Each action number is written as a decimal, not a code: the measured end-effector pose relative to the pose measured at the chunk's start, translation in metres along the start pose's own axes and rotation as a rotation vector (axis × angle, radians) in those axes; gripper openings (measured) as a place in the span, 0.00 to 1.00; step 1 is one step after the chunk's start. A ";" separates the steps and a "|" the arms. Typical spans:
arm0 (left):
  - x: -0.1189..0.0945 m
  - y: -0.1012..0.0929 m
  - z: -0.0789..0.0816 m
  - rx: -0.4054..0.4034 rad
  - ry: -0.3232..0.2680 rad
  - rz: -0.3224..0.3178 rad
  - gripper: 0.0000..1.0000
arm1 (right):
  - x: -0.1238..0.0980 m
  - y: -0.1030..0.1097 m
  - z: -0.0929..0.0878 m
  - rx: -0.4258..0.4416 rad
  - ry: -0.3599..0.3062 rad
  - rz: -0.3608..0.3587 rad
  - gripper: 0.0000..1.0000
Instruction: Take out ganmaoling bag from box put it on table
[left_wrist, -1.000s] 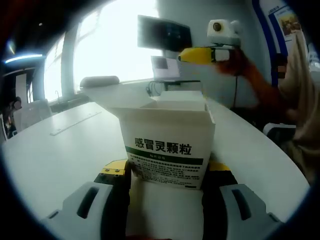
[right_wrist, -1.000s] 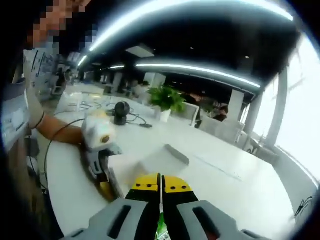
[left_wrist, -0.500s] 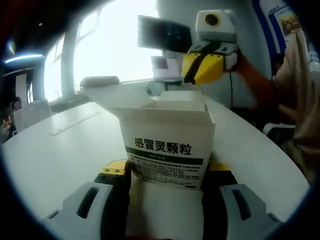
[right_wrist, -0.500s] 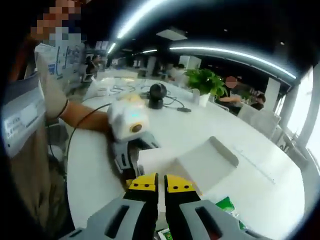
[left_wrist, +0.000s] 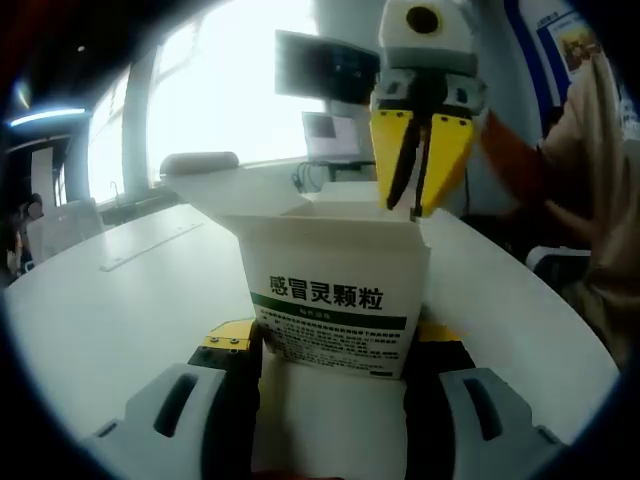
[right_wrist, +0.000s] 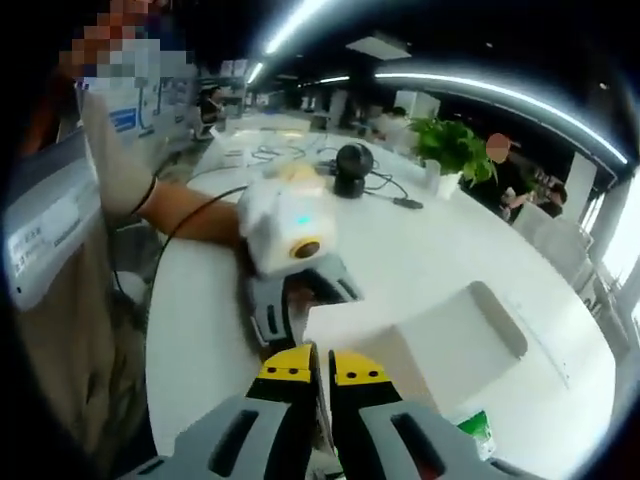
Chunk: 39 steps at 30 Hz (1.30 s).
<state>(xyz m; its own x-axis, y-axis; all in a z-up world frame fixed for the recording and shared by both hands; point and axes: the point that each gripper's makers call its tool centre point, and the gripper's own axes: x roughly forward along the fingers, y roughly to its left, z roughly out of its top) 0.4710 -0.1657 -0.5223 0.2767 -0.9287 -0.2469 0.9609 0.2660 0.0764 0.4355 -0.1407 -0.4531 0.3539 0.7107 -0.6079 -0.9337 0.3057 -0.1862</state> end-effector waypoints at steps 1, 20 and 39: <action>0.000 0.000 0.000 0.000 0.000 0.000 0.48 | 0.002 0.000 -0.001 0.001 0.007 0.004 0.01; 0.001 0.000 0.001 0.002 -0.001 -0.001 0.48 | 0.009 -0.005 -0.011 0.075 0.058 0.115 0.00; 0.001 -0.001 0.000 0.003 -0.001 -0.005 0.48 | 0.026 -0.004 -0.023 0.063 0.145 0.150 0.00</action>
<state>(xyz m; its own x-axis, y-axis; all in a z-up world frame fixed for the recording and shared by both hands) 0.4700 -0.1670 -0.5222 0.2717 -0.9303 -0.2464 0.9623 0.2605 0.0778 0.4470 -0.1379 -0.4860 0.1960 0.6537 -0.7309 -0.9685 0.2460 -0.0397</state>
